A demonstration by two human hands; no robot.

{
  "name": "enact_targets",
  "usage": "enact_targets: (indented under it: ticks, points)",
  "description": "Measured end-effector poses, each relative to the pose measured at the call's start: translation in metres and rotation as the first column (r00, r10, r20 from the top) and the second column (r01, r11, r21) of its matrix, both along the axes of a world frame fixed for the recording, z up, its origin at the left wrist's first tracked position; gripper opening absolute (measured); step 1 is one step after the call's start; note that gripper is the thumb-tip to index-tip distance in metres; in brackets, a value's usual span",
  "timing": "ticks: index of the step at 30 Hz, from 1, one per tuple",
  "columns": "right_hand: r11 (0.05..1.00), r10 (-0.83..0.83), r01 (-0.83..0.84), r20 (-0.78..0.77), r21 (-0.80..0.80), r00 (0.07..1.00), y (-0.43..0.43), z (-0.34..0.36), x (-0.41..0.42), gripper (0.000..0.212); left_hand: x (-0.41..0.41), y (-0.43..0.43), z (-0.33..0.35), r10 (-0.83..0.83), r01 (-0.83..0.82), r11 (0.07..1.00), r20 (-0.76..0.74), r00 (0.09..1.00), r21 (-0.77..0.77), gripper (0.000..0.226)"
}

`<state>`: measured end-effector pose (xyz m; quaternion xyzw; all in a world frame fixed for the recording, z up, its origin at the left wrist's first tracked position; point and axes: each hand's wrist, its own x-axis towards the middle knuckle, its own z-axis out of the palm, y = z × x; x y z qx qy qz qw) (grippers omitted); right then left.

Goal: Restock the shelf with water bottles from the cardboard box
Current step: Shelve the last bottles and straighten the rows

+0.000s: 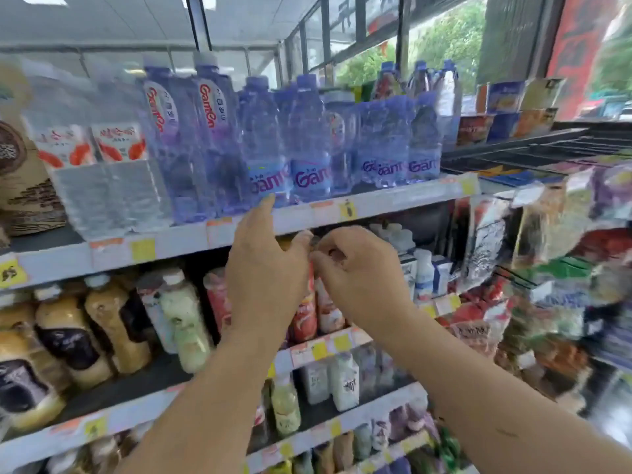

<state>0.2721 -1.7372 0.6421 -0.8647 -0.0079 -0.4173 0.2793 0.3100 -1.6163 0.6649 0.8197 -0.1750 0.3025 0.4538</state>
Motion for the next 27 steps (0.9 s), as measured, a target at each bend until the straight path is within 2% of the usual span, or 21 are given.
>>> enact_targets:
  ticks: [6,11,15,19,22,27]
  points:
    - [0.995,-0.089,0.096,-0.172,0.034,0.981,-0.102,-0.081,-0.074,0.018,-0.049,-0.1,-0.091,-0.135,0.145,0.989,-0.181,0.974,0.043,0.062]
    - [0.969,-0.205,0.239,-0.35,0.058,0.914,-0.166,-0.157,-0.123,0.018,-0.082,-0.161,-0.173,-0.216,0.264,0.961,-0.363,0.906,0.086,0.061]
    - [0.926,-0.281,0.371,-0.523,0.073,0.805,-0.2,-0.23,-0.158,0.018,-0.102,-0.195,-0.247,-0.287,0.37,0.927,-0.508,0.812,0.067,0.061]
    - [0.872,-0.293,0.481,-0.696,0.086,0.655,-0.217,-0.322,-0.184,0.019,-0.111,-0.218,-0.33,-0.322,0.461,0.884,-0.611,0.723,0.079,0.056]
    - [0.847,-0.236,0.517,-0.787,0.121,0.57,-0.226,-0.393,-0.197,0.022,-0.111,-0.23,-0.392,-0.311,0.505,0.856,-0.672,0.672,0.108,0.056]
    - [0.839,-0.17,0.527,-0.855,0.136,0.491,-0.248,-0.532,-0.199,0.025,-0.109,-0.24,-0.513,-0.27,0.517,0.847,-0.737,0.62,0.125,0.052]
